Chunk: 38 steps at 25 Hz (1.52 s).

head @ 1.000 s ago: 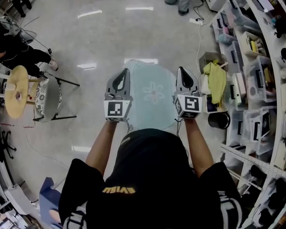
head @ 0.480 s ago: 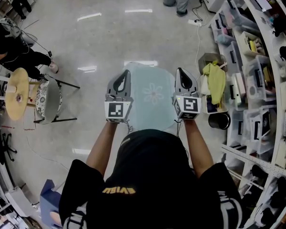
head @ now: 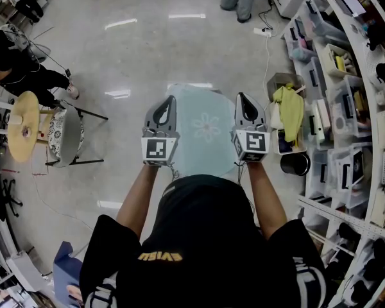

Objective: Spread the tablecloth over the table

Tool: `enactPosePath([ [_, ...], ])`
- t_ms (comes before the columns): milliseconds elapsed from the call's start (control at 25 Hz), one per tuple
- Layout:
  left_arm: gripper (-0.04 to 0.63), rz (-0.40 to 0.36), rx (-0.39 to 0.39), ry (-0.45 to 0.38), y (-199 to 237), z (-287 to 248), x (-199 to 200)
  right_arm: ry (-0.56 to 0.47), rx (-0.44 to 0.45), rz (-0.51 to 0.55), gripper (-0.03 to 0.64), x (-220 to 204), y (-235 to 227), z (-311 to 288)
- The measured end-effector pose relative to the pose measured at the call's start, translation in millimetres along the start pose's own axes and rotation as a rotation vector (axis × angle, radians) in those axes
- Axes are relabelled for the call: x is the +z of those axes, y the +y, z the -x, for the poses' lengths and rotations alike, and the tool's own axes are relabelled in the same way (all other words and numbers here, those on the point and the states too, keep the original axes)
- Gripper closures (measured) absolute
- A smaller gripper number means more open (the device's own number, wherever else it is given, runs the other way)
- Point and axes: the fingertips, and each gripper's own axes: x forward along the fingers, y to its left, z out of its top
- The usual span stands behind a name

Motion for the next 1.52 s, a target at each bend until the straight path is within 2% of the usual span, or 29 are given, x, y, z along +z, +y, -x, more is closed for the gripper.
enactPosePath([
  [1520,0.578,-0.02,0.006,0.017,-17,-6,-5,0.019,0.02,0.025,0.615,-7,-17,5],
])
